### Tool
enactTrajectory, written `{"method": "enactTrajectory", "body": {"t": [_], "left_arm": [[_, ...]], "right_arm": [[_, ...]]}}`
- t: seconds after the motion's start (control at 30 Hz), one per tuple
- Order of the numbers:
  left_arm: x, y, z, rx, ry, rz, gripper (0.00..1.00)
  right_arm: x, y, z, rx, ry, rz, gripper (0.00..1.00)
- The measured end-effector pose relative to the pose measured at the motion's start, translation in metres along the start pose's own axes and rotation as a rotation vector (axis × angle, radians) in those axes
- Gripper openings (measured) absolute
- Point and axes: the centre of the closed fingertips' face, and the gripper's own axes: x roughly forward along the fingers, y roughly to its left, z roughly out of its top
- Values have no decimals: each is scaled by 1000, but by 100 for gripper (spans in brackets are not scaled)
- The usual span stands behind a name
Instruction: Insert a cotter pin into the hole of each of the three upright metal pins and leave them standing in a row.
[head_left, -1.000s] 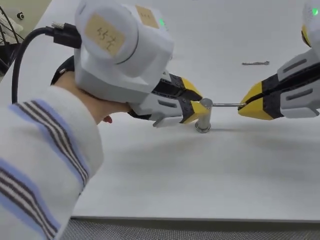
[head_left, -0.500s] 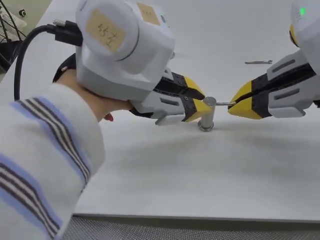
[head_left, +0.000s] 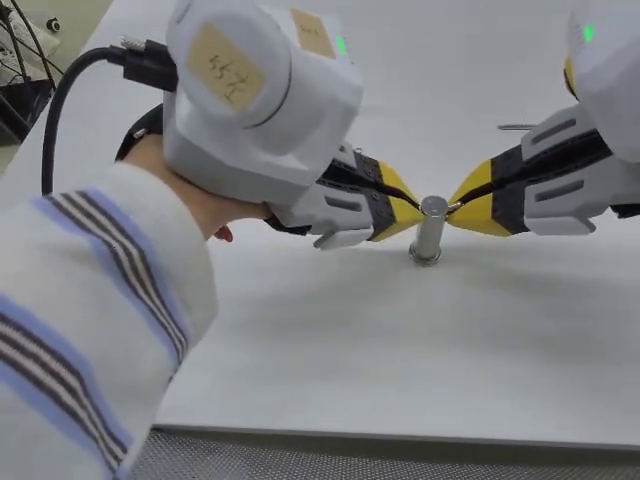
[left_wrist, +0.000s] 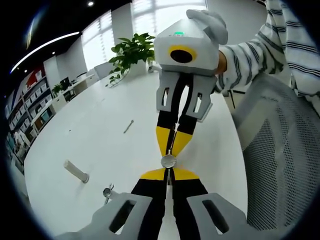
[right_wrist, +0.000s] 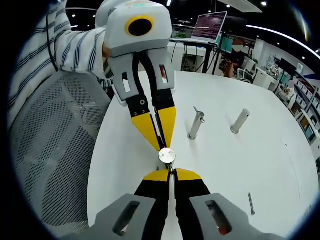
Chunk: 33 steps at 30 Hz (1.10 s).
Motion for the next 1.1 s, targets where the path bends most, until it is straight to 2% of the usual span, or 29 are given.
{"method": "enactTrajectory", "body": {"t": [0.2,0.43,0.53,0.63,0.8,0.83,0.87,0.97,1.03,1.1], "left_arm": [[3,-1,1,-27,5,5,0],[3,2,-1,-32,8,2,0],[3,1,-1,-36,5,-6,5],[1,1,0,-51,4,-4,10],[-3,-4,5,-100,-17,-7,24],[-7,-5,6,-137,-33,-4,26],[-7,-5,8,-150,-43,-1,28],[-16,-5,12,-217,-119,12,40],[-20,-7,11,-242,-139,14,49],[-26,-8,8,-256,-171,13,53]], "right_arm": [[1,0,0,-1,1,6,0],[2,-1,-1,14,-3,7,0],[4,-2,-1,22,-5,0,0],[3,-6,-1,0,-10,-31,8],[1,-9,-1,34,-37,-40,15],[0,-9,0,51,-51,-40,16],[0,-9,0,59,-56,-41,18],[0,-8,0,114,-102,-37,22],[0,-4,1,149,-125,-26,22],[1,-1,0,167,-152,-22,22]]}}
